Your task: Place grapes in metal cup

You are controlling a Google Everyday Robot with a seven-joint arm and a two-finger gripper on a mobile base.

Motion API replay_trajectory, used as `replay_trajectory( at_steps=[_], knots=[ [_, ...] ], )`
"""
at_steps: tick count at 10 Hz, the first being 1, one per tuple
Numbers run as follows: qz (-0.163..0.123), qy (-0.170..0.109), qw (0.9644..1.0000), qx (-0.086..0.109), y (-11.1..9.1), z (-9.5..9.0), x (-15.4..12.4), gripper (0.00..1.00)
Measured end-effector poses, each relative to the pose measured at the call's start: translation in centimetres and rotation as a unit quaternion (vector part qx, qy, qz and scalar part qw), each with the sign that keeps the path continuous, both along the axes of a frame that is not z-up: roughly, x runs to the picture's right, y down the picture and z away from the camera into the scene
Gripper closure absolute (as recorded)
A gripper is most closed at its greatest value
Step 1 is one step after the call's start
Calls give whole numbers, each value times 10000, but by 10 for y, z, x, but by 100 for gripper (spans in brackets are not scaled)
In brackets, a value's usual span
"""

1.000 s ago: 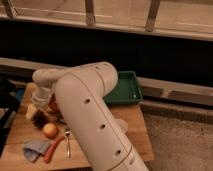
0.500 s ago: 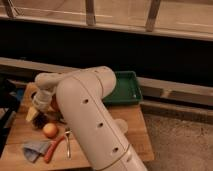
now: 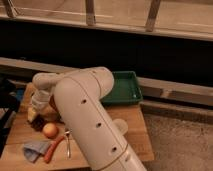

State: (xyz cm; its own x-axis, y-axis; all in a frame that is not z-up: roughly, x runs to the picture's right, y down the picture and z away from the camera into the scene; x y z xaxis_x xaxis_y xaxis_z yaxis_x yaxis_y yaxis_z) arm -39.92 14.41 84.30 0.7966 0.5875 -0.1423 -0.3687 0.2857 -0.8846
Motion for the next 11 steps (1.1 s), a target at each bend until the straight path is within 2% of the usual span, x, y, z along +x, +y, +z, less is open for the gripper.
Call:
replay_trajectory(
  at_steps=[2,3,6,9,11],
  knots=[
    [50,-60,10000,-7,-3,-2,1,92],
    [54,-91,9999,-9,-3,-5,1,98],
    [123,-213,9996,148,-16,-18,-3,100],
    [169,-260,9992,258,-26,-23,-1,100],
    [278,-306,9983,399,-36,-27,0,100]
  ],
)
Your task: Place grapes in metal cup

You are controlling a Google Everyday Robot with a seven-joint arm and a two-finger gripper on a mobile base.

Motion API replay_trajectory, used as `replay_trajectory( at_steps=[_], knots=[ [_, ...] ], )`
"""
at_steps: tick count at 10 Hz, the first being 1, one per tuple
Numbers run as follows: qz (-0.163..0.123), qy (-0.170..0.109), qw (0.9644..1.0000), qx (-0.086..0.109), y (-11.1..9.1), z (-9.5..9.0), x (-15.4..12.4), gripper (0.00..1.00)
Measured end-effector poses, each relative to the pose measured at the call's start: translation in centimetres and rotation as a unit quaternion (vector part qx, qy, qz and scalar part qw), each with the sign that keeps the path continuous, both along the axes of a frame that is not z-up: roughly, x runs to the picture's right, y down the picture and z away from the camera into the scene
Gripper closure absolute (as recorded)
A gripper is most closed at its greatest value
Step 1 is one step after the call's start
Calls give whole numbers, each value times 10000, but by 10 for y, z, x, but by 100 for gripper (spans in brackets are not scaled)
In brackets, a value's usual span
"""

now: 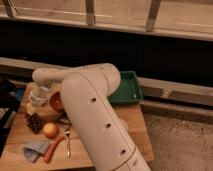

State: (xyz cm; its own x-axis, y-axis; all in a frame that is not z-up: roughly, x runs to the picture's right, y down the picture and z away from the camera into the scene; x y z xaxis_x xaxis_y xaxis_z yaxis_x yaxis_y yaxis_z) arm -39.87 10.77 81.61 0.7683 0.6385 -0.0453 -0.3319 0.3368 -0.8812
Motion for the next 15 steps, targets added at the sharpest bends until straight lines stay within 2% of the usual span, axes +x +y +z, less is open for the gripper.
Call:
replay_trajectory(
  at_steps=[2,5,6,7,9,10,13,15],
  knots=[
    [189,-13,9996,209,-22,-7,9,100],
    [210,242,9978,580,-74,-22,27,100],
    [218,387,9959,782,-101,-29,37,100],
    [231,467,9946,902,-118,-30,43,100],
    [276,613,9905,1197,-162,-29,55,100],
    [271,609,9890,1320,-180,-26,52,100],
    [343,389,9872,1507,-204,-11,15,100],
    [370,258,9881,1469,-199,-3,3,100]
  ],
)
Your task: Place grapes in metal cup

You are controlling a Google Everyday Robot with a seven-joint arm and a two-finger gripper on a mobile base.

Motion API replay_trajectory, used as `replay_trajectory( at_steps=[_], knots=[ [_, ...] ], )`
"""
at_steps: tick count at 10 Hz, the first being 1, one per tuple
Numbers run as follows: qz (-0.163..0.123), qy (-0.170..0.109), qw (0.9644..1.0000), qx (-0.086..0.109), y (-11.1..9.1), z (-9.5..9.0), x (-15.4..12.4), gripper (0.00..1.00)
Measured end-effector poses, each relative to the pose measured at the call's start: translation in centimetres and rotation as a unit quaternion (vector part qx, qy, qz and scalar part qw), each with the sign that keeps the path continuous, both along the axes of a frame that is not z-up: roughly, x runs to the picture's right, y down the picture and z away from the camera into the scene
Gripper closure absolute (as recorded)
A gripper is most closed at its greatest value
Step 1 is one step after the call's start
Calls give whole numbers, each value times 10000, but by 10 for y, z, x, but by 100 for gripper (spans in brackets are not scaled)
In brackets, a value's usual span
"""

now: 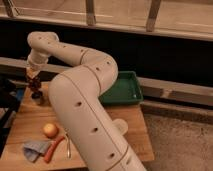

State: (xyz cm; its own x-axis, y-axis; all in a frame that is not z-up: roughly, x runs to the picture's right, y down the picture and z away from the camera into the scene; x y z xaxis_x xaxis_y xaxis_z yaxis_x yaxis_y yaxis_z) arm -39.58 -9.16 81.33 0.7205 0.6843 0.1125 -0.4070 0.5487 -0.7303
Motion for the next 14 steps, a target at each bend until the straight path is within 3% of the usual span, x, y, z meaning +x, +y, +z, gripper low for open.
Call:
replay_trajectory(
  at_steps=[4,6,11,14],
  knots=[
    [73,-142,9997,-206,29,14,-12,98],
    [170,-191,9993,-276,40,27,-15,78],
    [283,-273,9985,-381,52,38,-22,34],
    [341,-287,9982,-400,55,40,-20,33]
  ],
)
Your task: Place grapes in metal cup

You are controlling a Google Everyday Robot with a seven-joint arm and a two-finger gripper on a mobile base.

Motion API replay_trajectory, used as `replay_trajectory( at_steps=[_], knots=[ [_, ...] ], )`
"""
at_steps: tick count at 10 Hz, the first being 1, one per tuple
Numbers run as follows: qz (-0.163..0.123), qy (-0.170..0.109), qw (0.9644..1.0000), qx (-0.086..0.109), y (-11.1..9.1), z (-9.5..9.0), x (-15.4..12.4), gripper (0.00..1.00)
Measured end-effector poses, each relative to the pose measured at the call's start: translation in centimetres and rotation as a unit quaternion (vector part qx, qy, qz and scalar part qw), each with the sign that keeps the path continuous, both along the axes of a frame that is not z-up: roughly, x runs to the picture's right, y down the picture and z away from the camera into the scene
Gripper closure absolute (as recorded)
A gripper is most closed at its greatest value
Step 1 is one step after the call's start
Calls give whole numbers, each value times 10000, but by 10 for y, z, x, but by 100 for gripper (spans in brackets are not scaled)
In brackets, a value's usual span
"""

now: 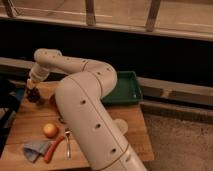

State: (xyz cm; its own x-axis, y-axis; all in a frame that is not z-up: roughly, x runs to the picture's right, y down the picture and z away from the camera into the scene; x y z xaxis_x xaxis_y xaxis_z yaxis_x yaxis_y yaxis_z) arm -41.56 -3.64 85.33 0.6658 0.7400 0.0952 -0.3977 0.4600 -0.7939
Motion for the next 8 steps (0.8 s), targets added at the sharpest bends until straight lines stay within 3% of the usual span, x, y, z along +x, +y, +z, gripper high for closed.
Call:
replay_trajectory(
  at_steps=[8],
  knots=[
    [-4,-7,10000,-2,1,-1,-1,33]
  ],
)
